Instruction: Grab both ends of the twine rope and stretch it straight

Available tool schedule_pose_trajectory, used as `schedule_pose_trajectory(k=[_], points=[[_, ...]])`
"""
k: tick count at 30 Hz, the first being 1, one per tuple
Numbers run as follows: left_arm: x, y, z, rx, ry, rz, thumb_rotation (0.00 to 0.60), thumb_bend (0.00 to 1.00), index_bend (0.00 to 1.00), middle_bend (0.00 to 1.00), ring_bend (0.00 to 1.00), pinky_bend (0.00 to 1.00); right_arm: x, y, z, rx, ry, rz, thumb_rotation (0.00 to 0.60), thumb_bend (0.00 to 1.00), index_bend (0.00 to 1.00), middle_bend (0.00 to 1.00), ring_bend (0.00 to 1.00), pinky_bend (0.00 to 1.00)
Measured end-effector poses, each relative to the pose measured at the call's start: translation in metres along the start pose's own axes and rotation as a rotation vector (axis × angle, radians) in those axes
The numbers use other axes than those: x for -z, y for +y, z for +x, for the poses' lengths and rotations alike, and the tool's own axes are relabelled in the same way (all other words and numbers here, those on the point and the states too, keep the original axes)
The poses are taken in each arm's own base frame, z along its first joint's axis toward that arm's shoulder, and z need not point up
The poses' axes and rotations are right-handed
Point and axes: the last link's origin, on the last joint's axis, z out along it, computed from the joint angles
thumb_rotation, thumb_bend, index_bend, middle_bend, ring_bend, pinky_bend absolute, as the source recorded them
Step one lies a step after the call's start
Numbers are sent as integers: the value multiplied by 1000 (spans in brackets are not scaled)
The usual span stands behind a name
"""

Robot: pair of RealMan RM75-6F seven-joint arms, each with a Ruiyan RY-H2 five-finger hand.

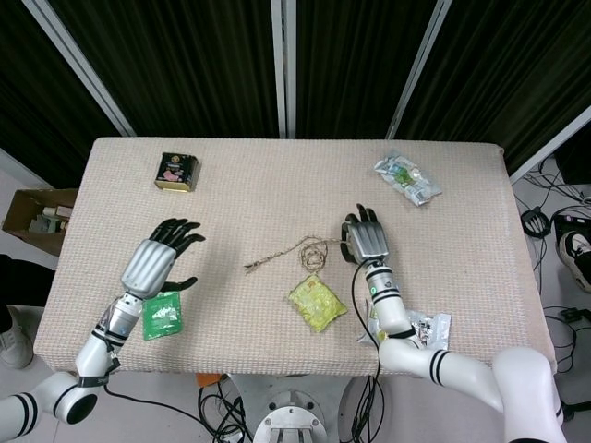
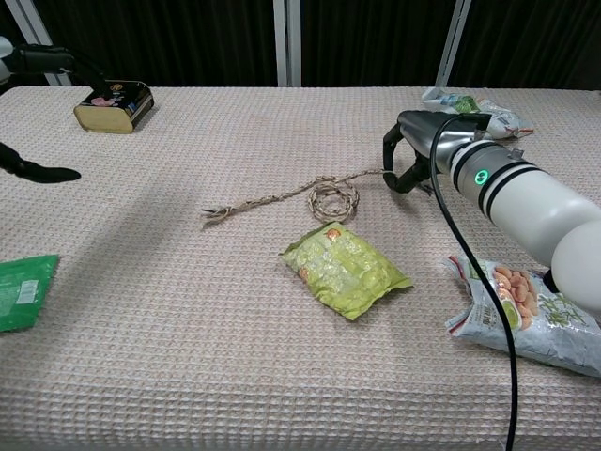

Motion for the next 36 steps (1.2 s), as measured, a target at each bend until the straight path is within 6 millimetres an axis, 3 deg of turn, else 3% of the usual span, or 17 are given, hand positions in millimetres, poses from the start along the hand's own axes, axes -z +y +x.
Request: schedule_pose_trajectory(k=[4, 10, 16, 20, 29, 36], points=[[-14, 4, -8, 31, -44, 17, 600, 162, 343, 158, 106, 134, 1, 9, 18, 56, 45, 2, 600, 467, 696, 282, 30, 136], [-47, 30, -38, 112, -138, 23, 600, 156, 376, 169, 106, 134, 3, 26, 45, 107, 88, -26, 600, 473, 697, 281, 30, 136], [-86, 58, -71, 134, -184, 51, 600, 163, 381, 170, 106, 134, 6, 37, 51, 114, 83, -58, 600, 476, 697, 280, 30, 135], [-104, 70, -88, 135, -210, 101, 600, 231, 401, 170, 106, 134, 8, 42, 49, 109, 76, -67, 600, 477, 698, 278, 30, 134], [-117, 80, -115, 146, -239, 181, 600, 317, 437, 170, 106, 134, 9, 46, 46, 69, 73, -75, 600, 477, 699, 277, 30, 132], [-116, 82, -123, 152, -230, 189, 600, 353, 465, 171, 106, 134, 9, 47, 46, 60, 76, -76, 600, 477, 699, 277, 30, 132]])
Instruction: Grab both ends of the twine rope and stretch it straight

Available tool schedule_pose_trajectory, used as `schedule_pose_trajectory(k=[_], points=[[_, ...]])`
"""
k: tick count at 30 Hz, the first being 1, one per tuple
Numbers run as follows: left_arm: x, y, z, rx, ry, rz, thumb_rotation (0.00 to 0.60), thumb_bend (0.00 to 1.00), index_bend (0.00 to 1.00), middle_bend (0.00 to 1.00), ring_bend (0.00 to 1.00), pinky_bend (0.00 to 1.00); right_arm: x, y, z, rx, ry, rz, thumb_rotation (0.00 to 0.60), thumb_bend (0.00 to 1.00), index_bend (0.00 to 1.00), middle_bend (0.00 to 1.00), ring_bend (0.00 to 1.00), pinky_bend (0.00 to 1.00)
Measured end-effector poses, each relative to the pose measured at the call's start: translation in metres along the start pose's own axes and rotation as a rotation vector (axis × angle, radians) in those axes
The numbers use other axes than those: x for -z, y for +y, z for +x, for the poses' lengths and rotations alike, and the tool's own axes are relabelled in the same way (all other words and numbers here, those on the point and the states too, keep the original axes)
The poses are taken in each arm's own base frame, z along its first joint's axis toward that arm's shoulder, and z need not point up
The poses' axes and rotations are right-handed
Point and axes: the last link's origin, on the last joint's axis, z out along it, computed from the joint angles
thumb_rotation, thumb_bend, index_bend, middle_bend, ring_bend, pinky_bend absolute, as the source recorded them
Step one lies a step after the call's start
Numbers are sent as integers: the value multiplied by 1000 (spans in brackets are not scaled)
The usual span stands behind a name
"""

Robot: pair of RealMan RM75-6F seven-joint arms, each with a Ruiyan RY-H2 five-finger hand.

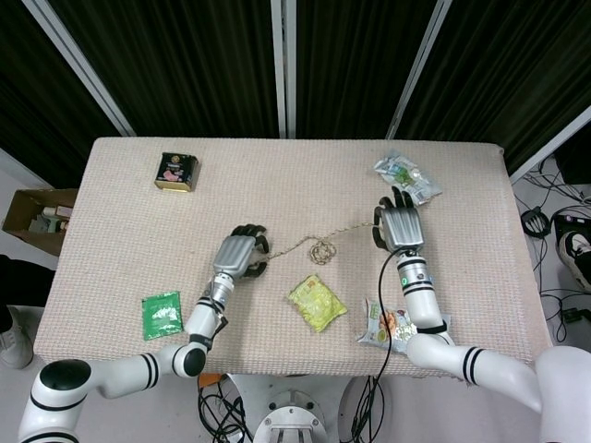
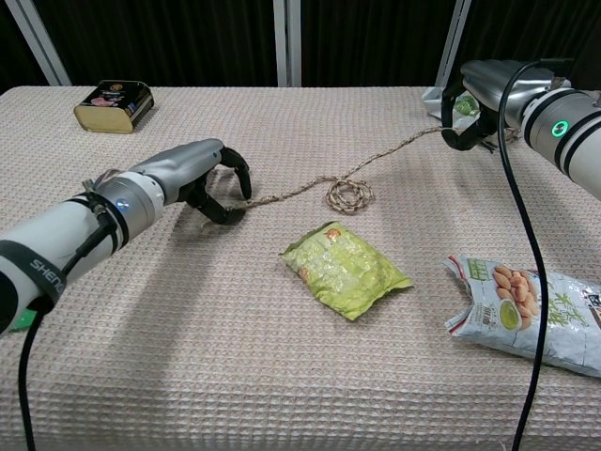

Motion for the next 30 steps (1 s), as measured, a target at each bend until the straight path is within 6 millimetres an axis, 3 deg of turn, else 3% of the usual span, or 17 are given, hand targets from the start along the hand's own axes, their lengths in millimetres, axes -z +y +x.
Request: schedule_pose_trajectory(k=[15, 25, 30], points=[[0, -2, -1, -1, 18, -7, 600, 409, 519, 189, 106, 133, -1, -2, -3, 4, -6, 2, 600, 477, 700, 276, 30, 131], [0, -4, -1, -5, 25, -9, 600, 562, 572, 206, 106, 133, 0, -3, -4, 10, -9, 0, 600, 477, 700, 276, 30, 132], [0, -10, 5, 2, 46, 0, 600, 576, 585, 215, 106, 133, 0, 1, -1, 10, -2, -7, 600, 477, 700, 276, 30, 131]])
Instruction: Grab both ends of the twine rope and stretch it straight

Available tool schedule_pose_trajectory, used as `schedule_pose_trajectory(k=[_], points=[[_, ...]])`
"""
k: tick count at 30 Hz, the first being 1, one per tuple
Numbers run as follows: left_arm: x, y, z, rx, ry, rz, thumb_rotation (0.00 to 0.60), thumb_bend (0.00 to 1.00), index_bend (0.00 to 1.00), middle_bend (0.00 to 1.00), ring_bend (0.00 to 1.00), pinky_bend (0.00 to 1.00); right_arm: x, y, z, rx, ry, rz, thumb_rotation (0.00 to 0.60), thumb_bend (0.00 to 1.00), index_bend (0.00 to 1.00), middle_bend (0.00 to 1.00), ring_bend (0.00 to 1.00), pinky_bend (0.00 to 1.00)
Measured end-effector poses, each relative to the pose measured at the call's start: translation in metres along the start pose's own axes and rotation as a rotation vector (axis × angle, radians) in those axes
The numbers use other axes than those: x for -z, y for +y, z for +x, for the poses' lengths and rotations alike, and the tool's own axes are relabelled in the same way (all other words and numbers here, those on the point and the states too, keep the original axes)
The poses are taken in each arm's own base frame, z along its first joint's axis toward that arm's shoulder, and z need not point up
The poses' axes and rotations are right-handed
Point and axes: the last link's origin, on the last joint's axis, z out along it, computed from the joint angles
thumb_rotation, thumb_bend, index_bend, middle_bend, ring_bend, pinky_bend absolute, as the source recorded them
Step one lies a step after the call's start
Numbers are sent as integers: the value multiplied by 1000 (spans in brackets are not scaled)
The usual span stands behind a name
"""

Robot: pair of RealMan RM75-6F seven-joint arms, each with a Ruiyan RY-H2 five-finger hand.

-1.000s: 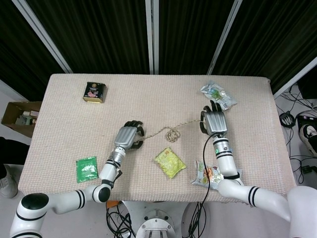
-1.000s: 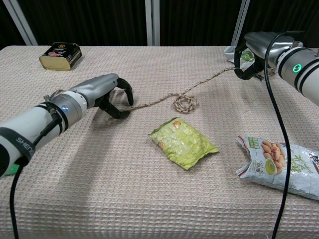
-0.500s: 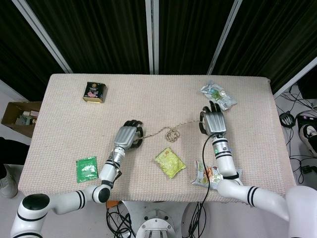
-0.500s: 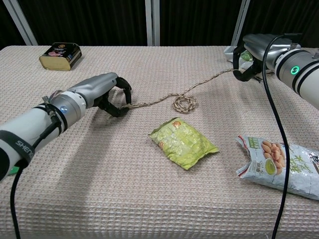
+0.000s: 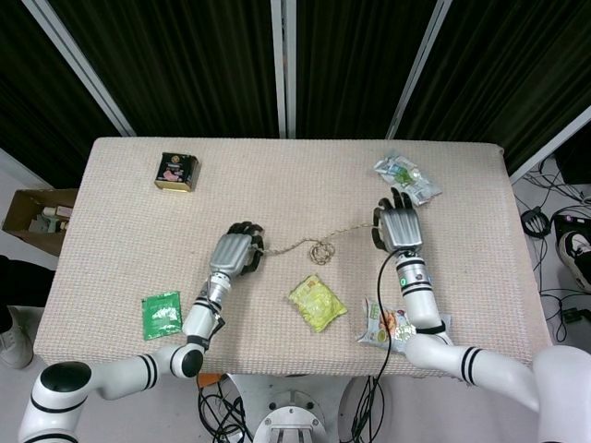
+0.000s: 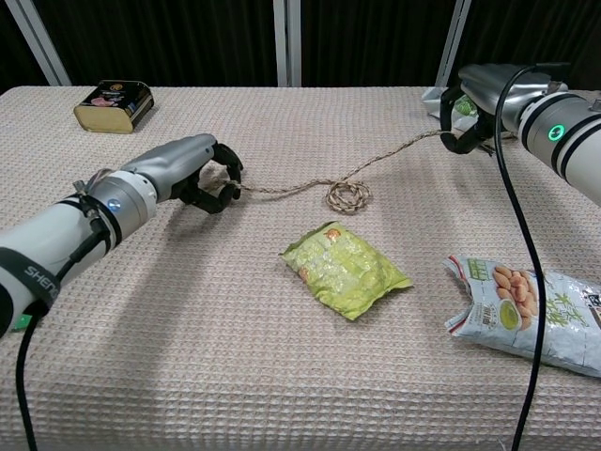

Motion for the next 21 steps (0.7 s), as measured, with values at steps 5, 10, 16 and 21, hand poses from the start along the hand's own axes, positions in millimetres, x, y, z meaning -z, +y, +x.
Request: schedule_pose_trajectory(k=[5, 10, 16, 21], points=[[0, -20, 18, -2, 50, 35, 600, 574, 589, 217, 106, 133, 0, 13, 10, -2, 23, -24, 600, 483, 700, 276, 30, 131], [4, -58, 43, -26, 101, 111, 600, 571, 591, 219, 106, 134, 3, 41, 23, 0, 47, -77, 600, 487, 701, 276, 30, 132], [14, -113, 68, -61, 148, 234, 600, 572, 595, 219, 106, 133, 8, 76, 31, 6, 57, -145, 600, 487, 701, 276, 30, 132], [23, -144, 79, -66, 165, 310, 600, 574, 596, 219, 106, 133, 13, 98, 31, 6, 51, -189, 600, 487, 701, 276, 30, 131]])
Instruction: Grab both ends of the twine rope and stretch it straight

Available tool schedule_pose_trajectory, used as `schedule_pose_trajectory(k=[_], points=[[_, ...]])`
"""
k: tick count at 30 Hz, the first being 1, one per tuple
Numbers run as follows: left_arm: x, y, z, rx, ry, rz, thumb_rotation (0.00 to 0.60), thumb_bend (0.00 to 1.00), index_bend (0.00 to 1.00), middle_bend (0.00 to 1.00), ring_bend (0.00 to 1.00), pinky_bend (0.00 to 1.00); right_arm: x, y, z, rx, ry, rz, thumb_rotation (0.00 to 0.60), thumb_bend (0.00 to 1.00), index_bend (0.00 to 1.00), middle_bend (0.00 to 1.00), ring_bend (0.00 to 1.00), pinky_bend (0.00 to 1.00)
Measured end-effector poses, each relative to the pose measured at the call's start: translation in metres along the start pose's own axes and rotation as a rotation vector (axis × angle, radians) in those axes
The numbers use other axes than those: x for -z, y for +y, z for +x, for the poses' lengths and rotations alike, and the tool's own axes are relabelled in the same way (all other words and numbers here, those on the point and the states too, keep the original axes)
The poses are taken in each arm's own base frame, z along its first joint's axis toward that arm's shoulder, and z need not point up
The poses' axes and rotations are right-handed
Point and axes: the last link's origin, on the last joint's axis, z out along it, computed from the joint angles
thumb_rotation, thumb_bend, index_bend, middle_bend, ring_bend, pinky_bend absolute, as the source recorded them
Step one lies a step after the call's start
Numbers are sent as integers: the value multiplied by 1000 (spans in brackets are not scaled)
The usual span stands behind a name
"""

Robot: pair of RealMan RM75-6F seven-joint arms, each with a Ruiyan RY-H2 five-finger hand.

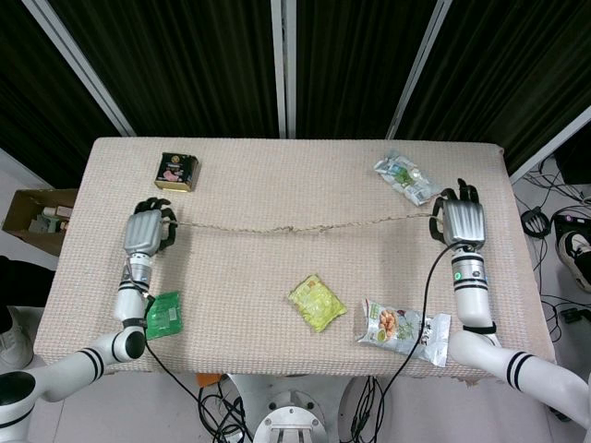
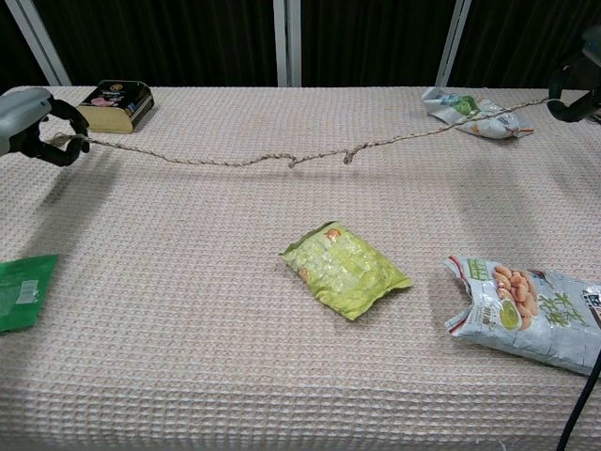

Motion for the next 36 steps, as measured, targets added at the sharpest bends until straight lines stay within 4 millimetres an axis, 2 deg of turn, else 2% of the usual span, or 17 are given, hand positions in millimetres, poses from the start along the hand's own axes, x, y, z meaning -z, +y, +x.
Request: schedule_pose_trajectory(k=[5, 11, 27, 33, 36], points=[[-1, -22, 2, -11, 3, 48, 600, 574, 595, 219, 106, 132, 1, 17, -6, 7, -13, -34, 600, 489, 701, 275, 30, 131], [-1, -34, 1, -22, -1, 78, 600, 575, 595, 219, 106, 130, 0, 31, -13, 30, -23, -63, 600, 489, 702, 274, 30, 131], [-3, -40, -11, -35, -30, 92, 600, 572, 595, 219, 106, 130, -3, 38, -31, 68, -47, -71, 600, 485, 696, 269, 30, 130], [-1, -36, -17, -46, -30, 78, 600, 554, 582, 219, 106, 130, -3, 35, -44, 71, -57, -55, 600, 449, 648, 246, 30, 122], [-1, -35, -19, -66, -23, 69, 600, 542, 549, 215, 106, 130, -4, 36, -51, 74, -64, -56, 600, 385, 589, 219, 28, 114]])
